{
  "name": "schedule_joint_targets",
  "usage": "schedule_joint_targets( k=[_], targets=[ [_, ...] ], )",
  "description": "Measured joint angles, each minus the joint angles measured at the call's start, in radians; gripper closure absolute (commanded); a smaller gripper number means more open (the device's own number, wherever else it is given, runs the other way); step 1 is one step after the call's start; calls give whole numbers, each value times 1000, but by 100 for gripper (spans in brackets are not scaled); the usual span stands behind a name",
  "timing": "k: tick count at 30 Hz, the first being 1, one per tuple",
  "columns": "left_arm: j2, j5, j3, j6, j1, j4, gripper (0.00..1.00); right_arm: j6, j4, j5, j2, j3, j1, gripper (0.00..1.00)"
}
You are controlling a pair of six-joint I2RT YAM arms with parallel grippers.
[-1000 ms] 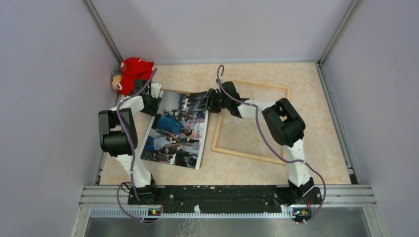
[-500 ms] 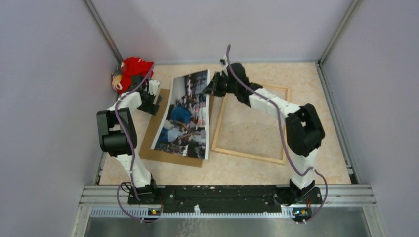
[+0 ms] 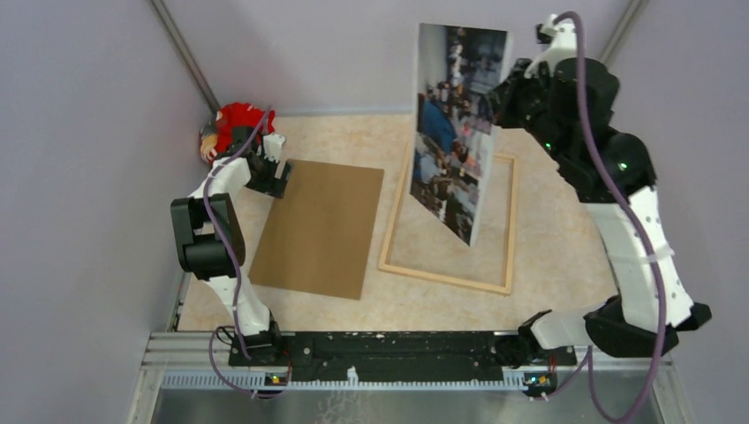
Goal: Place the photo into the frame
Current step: Pick up the photo at the center of the board, then turn over the photo from the photo frame.
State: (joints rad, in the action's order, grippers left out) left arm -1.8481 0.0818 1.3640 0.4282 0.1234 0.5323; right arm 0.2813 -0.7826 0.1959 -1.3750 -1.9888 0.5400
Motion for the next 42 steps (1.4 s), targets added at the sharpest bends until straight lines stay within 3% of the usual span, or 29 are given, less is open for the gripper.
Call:
schedule_joint_targets(
  k=[6,13,30,42],
  targets=[
    [0,13,0,-8,0,0,2,-56,-218,239,104,-37,0,100],
    [0,16,-14,-10,0,-1,3,-50,-299,258,19,42,41,100],
    [0,10,-64,-9,0,-9,5,167,-18,-92,-219,348,48,100],
    [0,7,-69,-9,0,-17,7,445,229,-169,-245,582,-1,100]
  ],
)
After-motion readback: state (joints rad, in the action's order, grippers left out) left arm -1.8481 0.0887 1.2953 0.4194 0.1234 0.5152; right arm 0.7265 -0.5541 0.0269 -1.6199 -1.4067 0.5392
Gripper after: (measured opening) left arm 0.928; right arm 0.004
